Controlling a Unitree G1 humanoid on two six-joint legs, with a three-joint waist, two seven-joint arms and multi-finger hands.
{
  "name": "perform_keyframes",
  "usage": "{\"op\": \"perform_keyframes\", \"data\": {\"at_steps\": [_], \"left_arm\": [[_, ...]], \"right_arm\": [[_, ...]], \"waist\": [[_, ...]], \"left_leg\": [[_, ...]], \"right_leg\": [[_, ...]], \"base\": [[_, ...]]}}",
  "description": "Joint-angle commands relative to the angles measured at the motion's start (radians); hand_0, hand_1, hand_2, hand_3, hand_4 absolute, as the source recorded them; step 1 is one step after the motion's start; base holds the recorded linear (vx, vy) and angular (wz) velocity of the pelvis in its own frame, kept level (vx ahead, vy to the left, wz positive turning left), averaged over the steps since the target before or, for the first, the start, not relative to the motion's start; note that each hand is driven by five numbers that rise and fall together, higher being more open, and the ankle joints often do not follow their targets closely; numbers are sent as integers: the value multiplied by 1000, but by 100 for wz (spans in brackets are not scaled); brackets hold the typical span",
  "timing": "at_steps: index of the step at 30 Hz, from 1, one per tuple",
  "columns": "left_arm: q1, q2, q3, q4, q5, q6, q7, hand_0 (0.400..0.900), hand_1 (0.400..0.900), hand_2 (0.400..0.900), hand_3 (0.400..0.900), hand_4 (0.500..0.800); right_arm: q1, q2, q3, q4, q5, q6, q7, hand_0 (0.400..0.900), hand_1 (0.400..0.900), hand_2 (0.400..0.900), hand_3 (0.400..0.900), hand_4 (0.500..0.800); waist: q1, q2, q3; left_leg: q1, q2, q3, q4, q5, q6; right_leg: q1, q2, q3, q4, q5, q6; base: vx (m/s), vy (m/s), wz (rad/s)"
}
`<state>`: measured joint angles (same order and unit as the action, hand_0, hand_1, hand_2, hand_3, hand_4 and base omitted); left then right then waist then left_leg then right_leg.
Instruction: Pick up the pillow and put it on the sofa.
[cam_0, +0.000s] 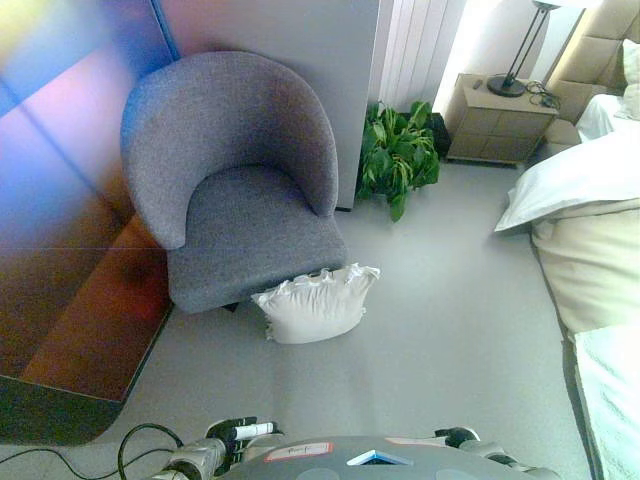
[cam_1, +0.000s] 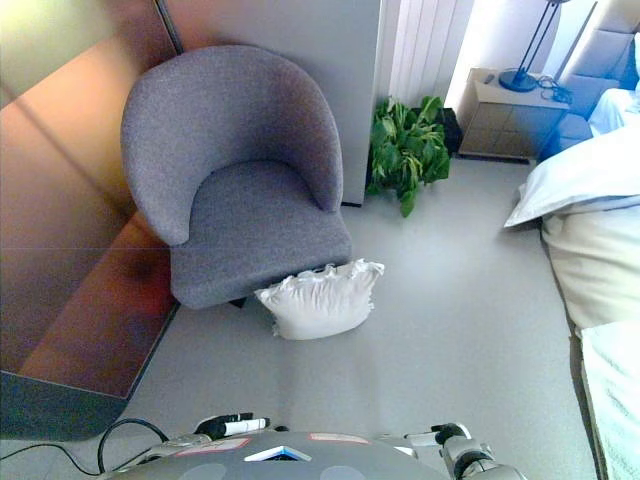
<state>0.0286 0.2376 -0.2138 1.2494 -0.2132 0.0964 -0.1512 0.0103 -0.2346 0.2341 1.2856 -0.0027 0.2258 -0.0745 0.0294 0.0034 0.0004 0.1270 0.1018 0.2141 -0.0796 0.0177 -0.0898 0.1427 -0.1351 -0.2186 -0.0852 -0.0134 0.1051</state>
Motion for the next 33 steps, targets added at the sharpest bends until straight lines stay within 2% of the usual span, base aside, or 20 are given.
{"op": "perform_keyframes", "data": {"at_steps": [1, 5, 7, 14, 19, 20, 22, 23, 24, 25, 27, 30, 33], "left_arm": [[-46, -1, 4, 54, -25, -2, -7, 900, 900, 900, 900, 800], [-41, -9, -2, 56, -29, 1, -24, 900, 900, 900, 900, 800], [-37, -12, 0, 60, -27, -14, -18, 900, 900, 900, 900, 800], [-36, -10, 3, 64, -8, -4, -12, 900, 900, 900, 900, 800], [-41, -5, -10, 57, -4, 7, 19, 900, 900, 900, 900, 800], [-42, -4, -11, 55, -10, 8, 24, 900, 900, 900, 900, 800], [-50, -8, 0, 50, -62, 5, 31, 900, 900, 900, 900, 800], [-49, -9, 8, 47, -88, -1, 32, 900, 900, 900, 900, 800], [-45, -12, 16, 41, -110, -8, 32, 900, 900, 900, 900, 800], [-41, -15, 21, 38, -121, -14, 33, 900, 900, 900, 900, 800], [-35, -22, 27, 36, -137, -20, 34, 900, 900, 900, 900, 800], [-25, -19, 39, 43, -122, -16, 17, 900, 900, 900, 900, 800], [-10, -24, 49, 61, -121, -23, 14, 900, 900, 900, 900, 800]], "right_arm": [[-42, 6, 46, 69, -12, 4, -3, 900, 900, 900, 900, 800], [-44, 6, 50, 67, -33, 9, -4, 900, 900, 900, 900, 800], [-44, 10, 55, 69, -35, 9, -9, 900, 900, 900, 900, 800], [-45, 14, 63, 70, -48, 12, -3, 900, 900, 900, 900, 800], [-55, 9, 77, 57, -31, 8, -7, 900, 900, 900, 900, 800], [-57, 7, 76, 55, -33, 9, -8, 900, 900, 900, 900, 800], [-65, -8, 81, 51, -49, 11, -7, 900, 900, 900, 900, 800], [-68, -17, 83, 49, -65, 11, -1, 900, 900, 900, 900, 800], [-70, -30, 89, 42, -88, 14, 3, 900, 900, 900, 900, 800], [-72, -37, 95, 39, -100, 18, 5, 900, 900, 900, 900, 800], [-79, -48, 101, 45, -106, 18, 4, 900, 900, 900, 900, 800], [-93, -60, 92, 55, -121, -9, 17, 900, 900, 900, 900, 800], [-91, -59, 91, 55, -134, -22, 18, 900, 900, 900, 900, 800]], "waist": [[-13, -18, 18], [-9, -16, 19], [-8, -17, 20], [-10, -17, 23], [-27, -13, 42], [-31, -14, 46], [-36, -35, 72], [-32, -43, 85], [-20, -46, 106], [-8, -43, 122], [12, -27, 145], [40, 20, 160], [69, 31, 159]], "left_leg": [[1, -31, 17, -8, -59, 31], [4, -32, 16, -8, -60, 32], [5, -32, 16, -8, -59, 31], [11, -26, 15, -8, -60, 32], [8, -6, 9, 10, -45, 25], [3, -3, 5, 27, -47, 23], [-62, -5, -5, 222, -76, 24], [-105, -6, -19, 325, -69, 25], [-172, -14, -48, 423, -37, 24], [-223, -24, -65, 451, -16, 23], [-281, -24, -67, 421, 18, 17], [-298, 39, -25, 186, 142, -29], [-320, 75, -15, 23, 218, -60]], "right_leg": [[-28, 0, -39, 2, 40, 35], [-24, -1, -44, 2, 39, 35], [-24, -1, -45, 4, 38, 34], [-23, 7, -42, 11, 31, 27], [-43, 38, 0, 43, 9, 2], [-48, 45, 11, 48, 7, -4], [-71, 38, 27, 72, 6, -30], [-77, 35, 27, 77, 8, -43], [-78, 33, 27, 81, 11, -55], [-77, 32, 32, 86, 9, -58], [-67, 36, 39, 93, -4, -54], [-8, 47, 23, 85, -53, -37], [68, 44, 23, 61, -89, -28]], "base": [[0, 0, 0], [16, -4, 1], [34, -23, 2], [51, -67, -1], [39, -129, -3], [26, -149, -8], [30, -154, -26], [41, -120, -51], [54, -75, -58], [81, -14, -58], [188, 90, -36], [340, 162, -9], [416, 157, -16]]}}
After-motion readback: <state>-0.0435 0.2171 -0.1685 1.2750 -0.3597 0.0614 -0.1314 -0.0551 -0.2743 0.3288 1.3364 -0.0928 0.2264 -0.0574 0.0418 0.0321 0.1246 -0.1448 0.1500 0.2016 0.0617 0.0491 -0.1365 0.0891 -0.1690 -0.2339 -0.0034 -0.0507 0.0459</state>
